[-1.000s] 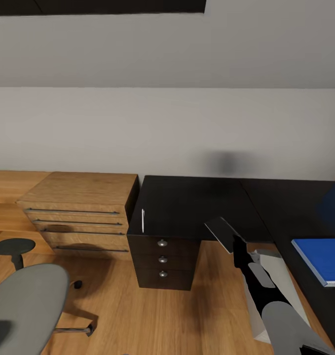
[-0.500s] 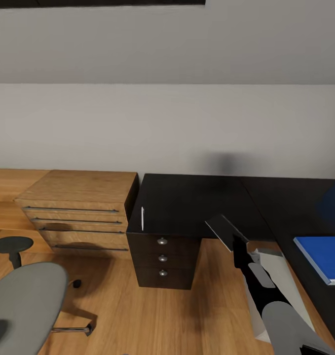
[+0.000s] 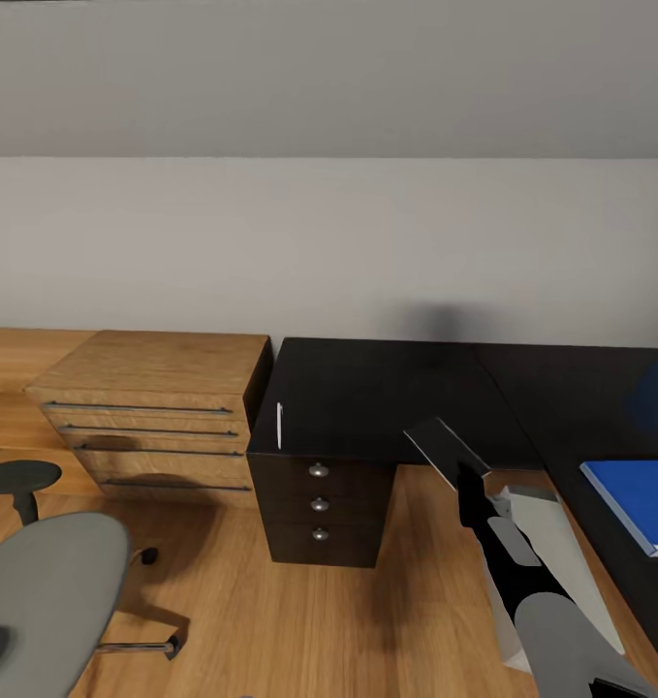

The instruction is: In the bedroom, organize the workspace by keeping the computer under the desk, ensuring the monitor is on the desk, placing the keyboard on the desk next to the monitor, placing the mouse on the desk next to the keyboard, moving the folder from the swivel chair onto the desk next to the mouse, stacking the notebook on top of the folder with the pen on top of the notebook, and positioning the swivel chair next to the desk.

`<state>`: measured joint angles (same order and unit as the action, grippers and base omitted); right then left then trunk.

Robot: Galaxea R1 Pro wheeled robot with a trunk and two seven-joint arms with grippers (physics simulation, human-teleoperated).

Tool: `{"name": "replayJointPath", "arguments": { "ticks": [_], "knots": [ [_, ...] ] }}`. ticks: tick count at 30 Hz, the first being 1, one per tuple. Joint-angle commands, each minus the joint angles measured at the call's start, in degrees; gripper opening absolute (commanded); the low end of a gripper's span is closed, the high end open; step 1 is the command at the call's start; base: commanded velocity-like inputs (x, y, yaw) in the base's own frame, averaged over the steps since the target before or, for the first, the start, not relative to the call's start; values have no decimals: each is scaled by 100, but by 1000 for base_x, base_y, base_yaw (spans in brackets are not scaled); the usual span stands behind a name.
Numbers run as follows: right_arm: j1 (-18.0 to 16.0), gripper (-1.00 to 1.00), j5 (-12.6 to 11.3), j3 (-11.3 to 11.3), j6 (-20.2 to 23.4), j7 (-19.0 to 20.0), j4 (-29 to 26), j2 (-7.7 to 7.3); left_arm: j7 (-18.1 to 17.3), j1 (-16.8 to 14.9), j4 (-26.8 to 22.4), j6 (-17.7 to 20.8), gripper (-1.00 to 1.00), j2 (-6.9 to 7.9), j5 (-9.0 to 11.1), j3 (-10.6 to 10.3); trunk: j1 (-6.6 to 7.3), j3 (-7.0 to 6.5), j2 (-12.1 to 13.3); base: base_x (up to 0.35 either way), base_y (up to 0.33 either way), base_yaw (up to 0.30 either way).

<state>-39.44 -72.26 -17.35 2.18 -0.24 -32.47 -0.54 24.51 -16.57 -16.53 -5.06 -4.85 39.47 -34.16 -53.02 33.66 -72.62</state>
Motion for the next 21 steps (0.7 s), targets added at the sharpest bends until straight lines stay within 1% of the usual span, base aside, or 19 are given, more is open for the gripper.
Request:
{"name": "replayJointPath", "arguments": {
  "ticks": [1,16,21],
  "knots": [
    [-3,100,-43,-16,24,-3,-5,2,27,-5,0,-30,100,2,61,-47,0,5,-3,0,0,0],
    [-3,100,-43,-16,33,-4,-5,-1,19,-5,0,-39,100,10,37,-29,0,5,-3,1,0,0],
    [-3,100,-43,-15,34,-5,-5,1,19,-5,0,-43,100,10,36,-29,0,5,-3,107,40,0]
  ]
}}
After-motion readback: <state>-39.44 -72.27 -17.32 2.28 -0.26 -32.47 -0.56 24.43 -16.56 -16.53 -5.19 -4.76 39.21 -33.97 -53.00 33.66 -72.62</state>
